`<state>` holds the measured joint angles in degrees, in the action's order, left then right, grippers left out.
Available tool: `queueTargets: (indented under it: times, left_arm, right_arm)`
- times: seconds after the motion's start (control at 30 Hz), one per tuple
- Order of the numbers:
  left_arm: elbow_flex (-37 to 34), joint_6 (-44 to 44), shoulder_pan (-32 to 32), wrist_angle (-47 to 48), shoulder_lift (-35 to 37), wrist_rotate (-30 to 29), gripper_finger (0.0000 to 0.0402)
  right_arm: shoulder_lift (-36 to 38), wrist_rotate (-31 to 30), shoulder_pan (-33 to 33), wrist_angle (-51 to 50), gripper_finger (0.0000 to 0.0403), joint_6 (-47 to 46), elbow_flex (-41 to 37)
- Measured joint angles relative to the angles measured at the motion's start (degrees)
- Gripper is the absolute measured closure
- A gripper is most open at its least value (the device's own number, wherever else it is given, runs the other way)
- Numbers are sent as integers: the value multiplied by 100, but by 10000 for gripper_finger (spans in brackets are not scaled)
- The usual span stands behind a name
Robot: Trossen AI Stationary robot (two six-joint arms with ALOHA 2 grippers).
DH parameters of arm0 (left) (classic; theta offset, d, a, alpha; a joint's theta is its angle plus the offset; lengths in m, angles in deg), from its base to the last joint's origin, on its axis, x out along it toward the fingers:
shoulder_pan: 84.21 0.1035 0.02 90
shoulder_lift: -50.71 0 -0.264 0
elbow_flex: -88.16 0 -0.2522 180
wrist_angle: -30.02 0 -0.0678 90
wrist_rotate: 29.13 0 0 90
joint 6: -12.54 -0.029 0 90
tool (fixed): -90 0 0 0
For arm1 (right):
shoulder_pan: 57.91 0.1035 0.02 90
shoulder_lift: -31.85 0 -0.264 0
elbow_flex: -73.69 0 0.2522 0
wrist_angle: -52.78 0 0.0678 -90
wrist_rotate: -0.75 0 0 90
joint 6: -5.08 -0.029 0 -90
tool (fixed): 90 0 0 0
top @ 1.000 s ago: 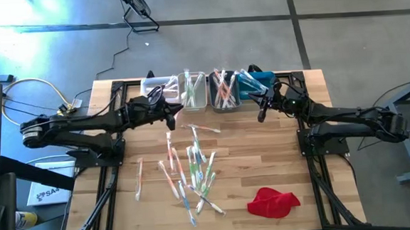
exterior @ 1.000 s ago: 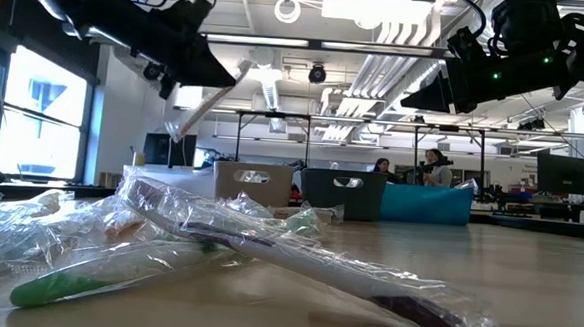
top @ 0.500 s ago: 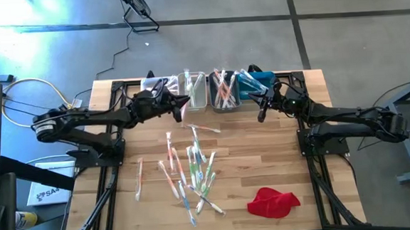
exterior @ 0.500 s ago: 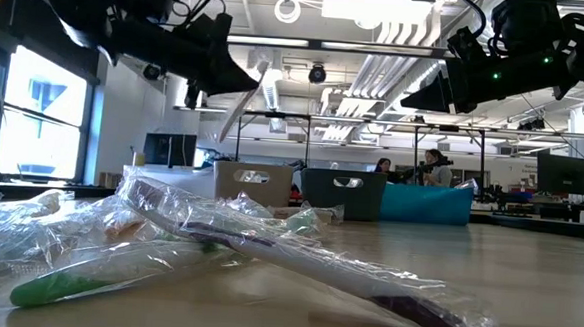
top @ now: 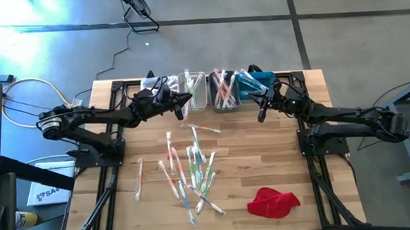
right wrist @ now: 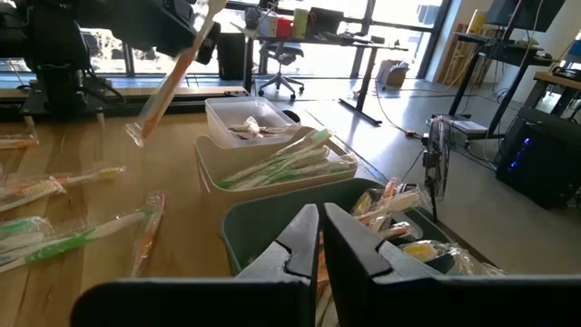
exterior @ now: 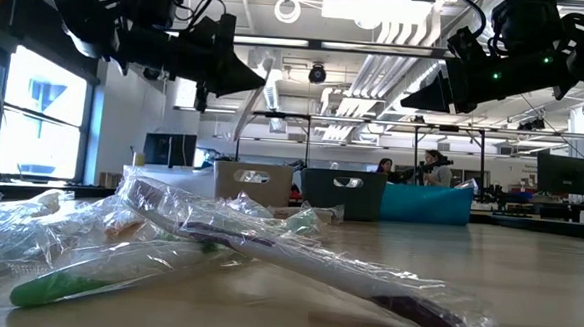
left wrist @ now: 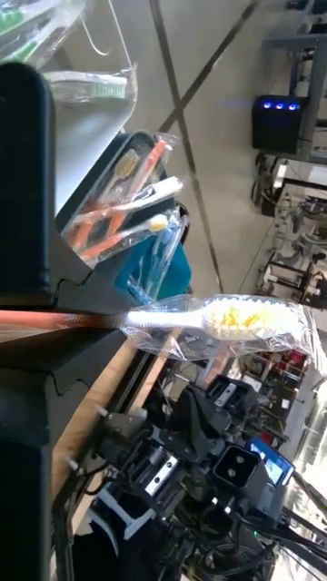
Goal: Pick & Place Toothbrushes
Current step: Put the orange toothbrush into the dark green bin
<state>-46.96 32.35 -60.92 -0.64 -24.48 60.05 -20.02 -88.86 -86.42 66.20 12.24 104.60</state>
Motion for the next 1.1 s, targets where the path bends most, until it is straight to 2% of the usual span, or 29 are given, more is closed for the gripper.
queueTargets:
  times: [0.3,0.6,0.83,1.1]
  left_arm:
    - [316,2,-4,-73,-184,31,384]
    - [1205,-209,11,-17,-1351,152,384]
    - [2026,-303,120,198,-1858,448,384]
    - [2781,-461,153,308,-2425,476,384]
  right_arm:
    - [1,0,0,24,391,0,0]
    - [-1,13,0,43,391,0,0]
    - [-1,15,0,11,391,15,0]
    - [1,18,0,11,391,17,0]
